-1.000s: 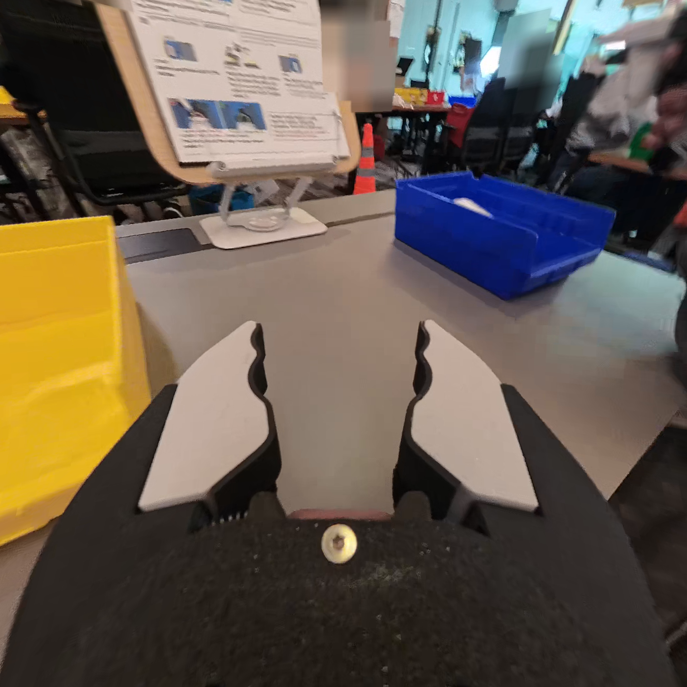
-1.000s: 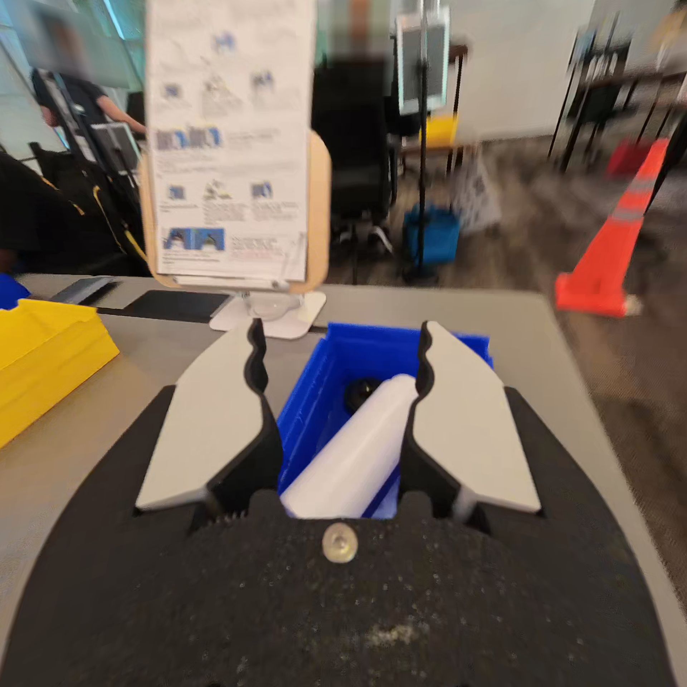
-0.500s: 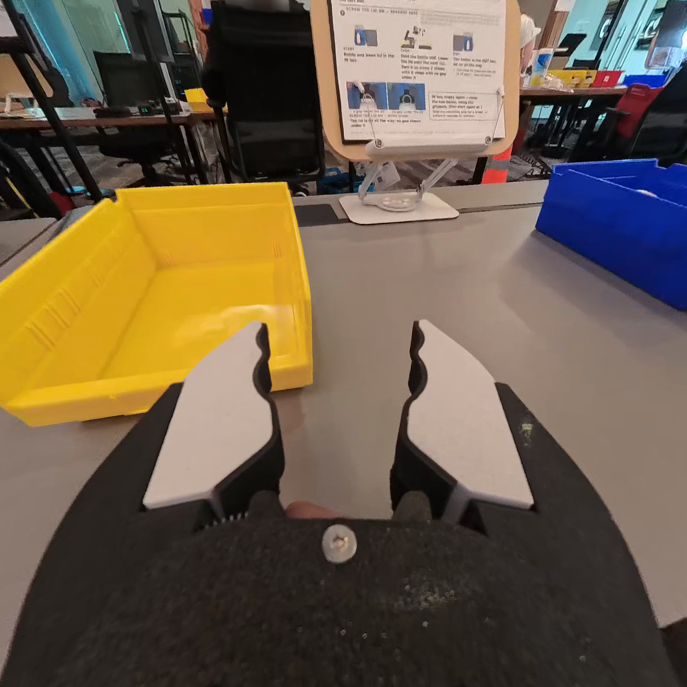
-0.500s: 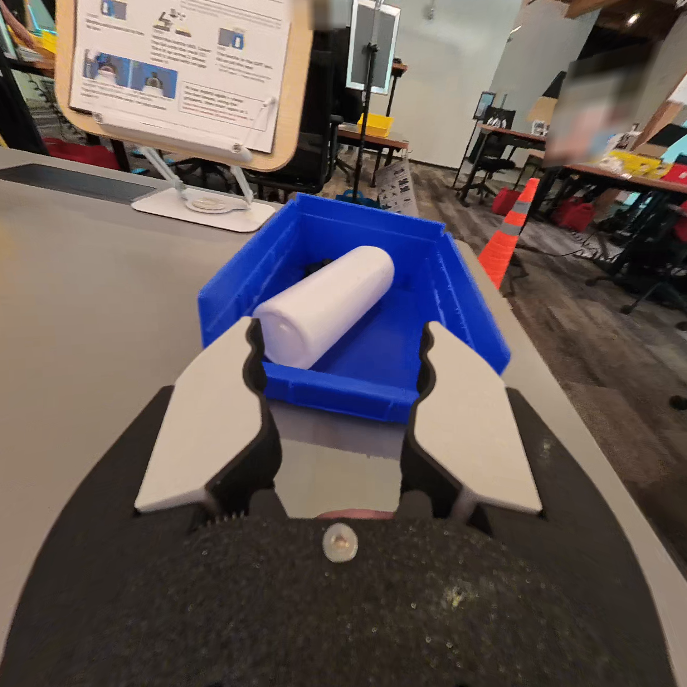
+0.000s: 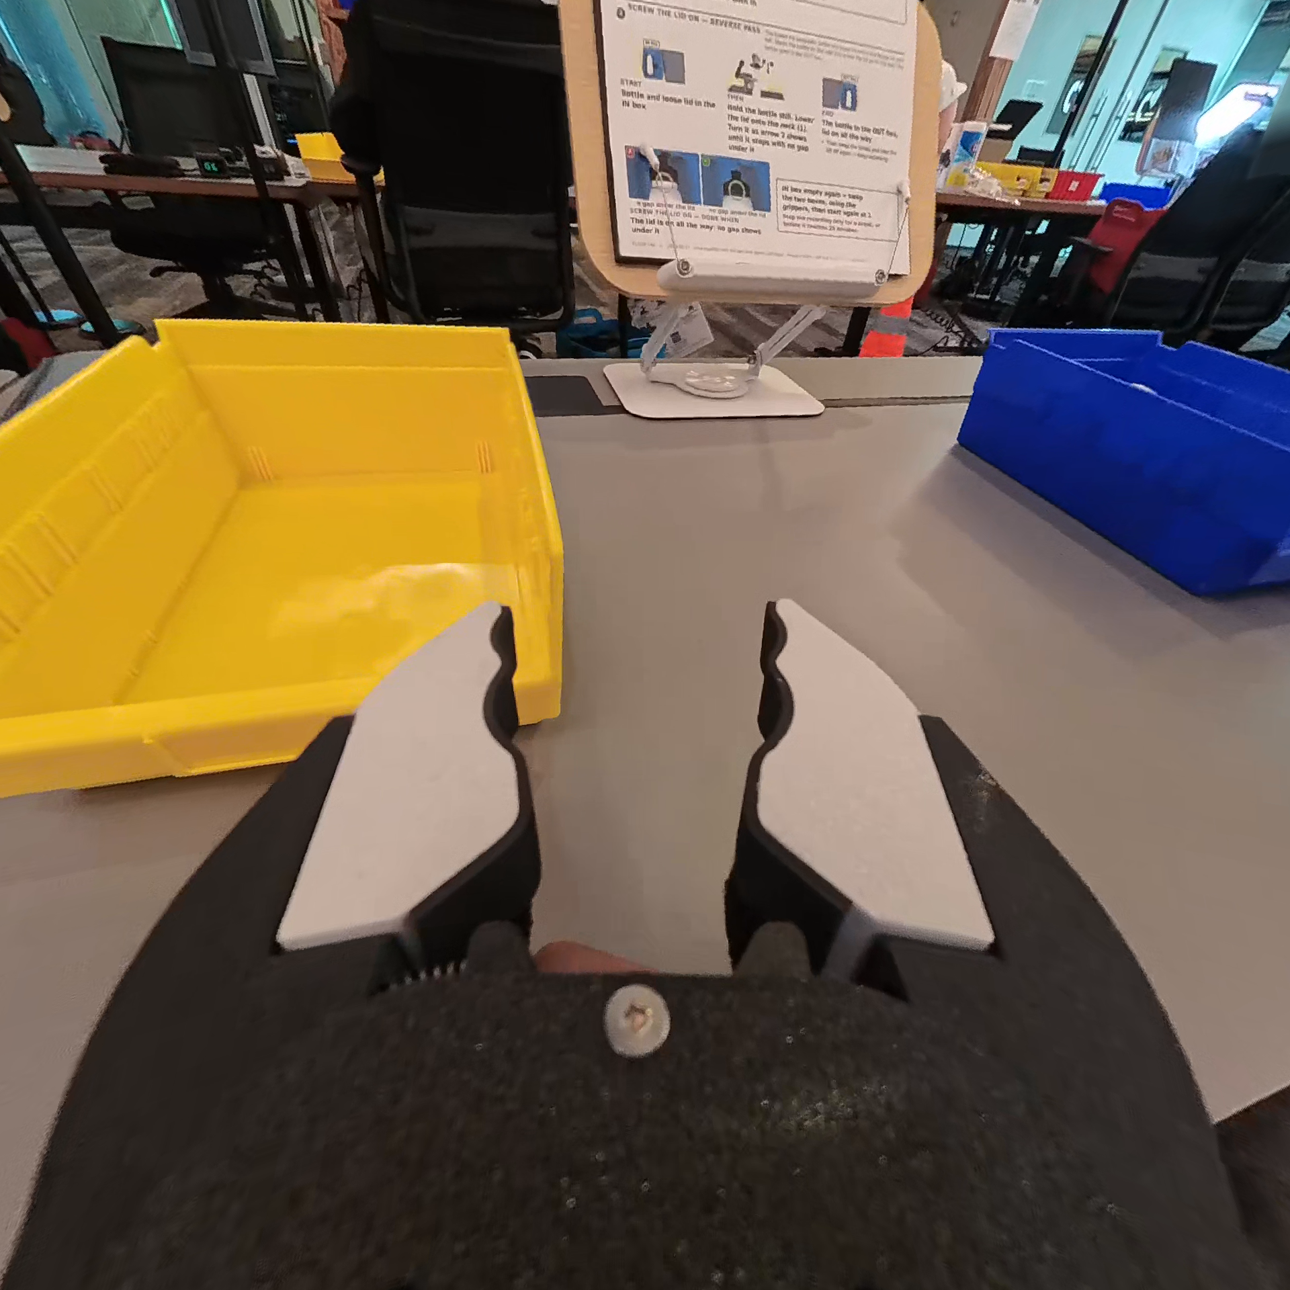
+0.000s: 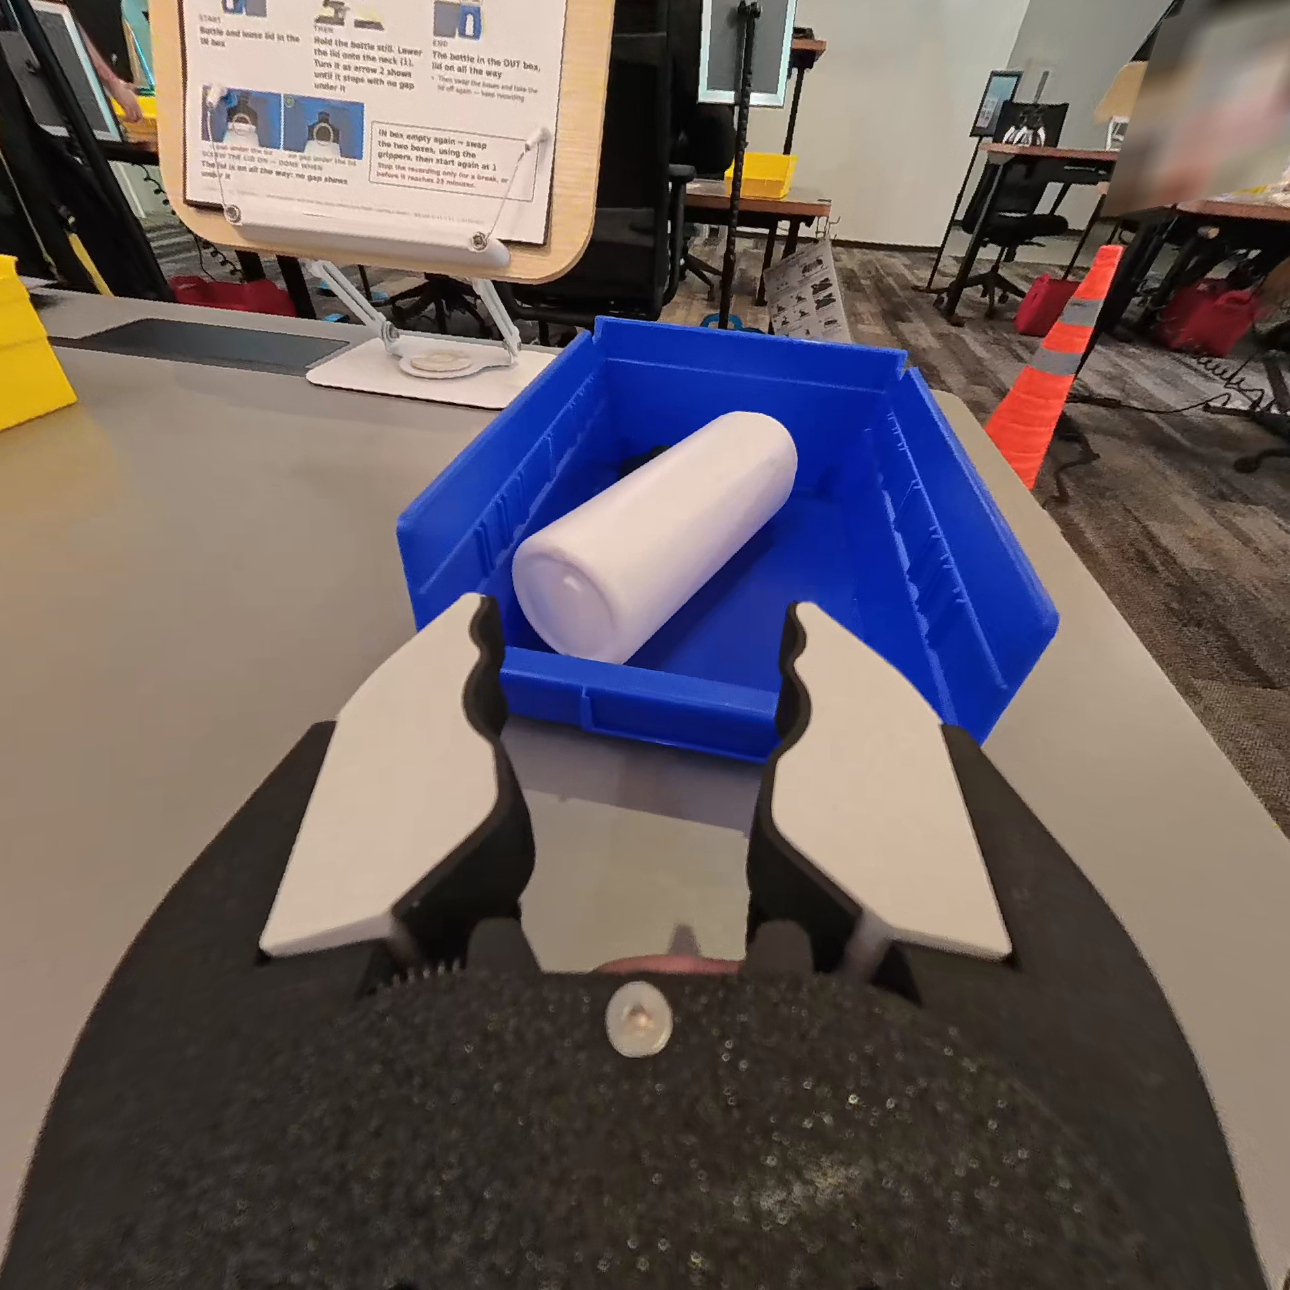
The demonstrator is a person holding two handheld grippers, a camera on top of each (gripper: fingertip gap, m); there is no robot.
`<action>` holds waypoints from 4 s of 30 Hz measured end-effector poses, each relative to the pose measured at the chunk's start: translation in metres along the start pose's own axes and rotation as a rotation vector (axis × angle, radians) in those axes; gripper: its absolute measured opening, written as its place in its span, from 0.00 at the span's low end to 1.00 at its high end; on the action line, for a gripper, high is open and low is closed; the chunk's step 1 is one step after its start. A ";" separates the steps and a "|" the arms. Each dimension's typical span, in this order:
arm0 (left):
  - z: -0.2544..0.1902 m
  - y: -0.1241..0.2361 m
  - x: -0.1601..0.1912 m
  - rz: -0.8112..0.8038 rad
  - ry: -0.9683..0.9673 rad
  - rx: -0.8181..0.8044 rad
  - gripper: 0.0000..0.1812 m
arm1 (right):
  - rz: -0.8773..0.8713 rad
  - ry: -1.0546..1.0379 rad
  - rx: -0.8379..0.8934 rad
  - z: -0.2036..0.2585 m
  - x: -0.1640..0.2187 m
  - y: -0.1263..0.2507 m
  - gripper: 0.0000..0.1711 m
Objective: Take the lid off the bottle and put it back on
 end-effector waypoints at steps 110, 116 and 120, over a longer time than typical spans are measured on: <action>0.165 0.063 0.043 0.250 0.193 -0.479 0.01 | 0.226 0.171 -0.664 0.452 -0.023 -0.028 0.42; 0.136 0.123 0.056 0.215 0.234 -0.498 0.02 | 0.371 0.133 -0.627 0.508 -0.006 -0.028 0.19; 0.126 0.143 0.042 0.145 0.186 -0.551 0.02 | 0.276 0.171 -0.570 0.502 -0.025 -0.020 0.07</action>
Point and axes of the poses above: each gripper's, where its closed fingertips meet, y back along the fingers, x out of its underside, z = x × y across the jaws, the point moved 2 cm from there along y, back along the fingers, and after that the axes turned 3 degrees about y, right-handed, at the moved point
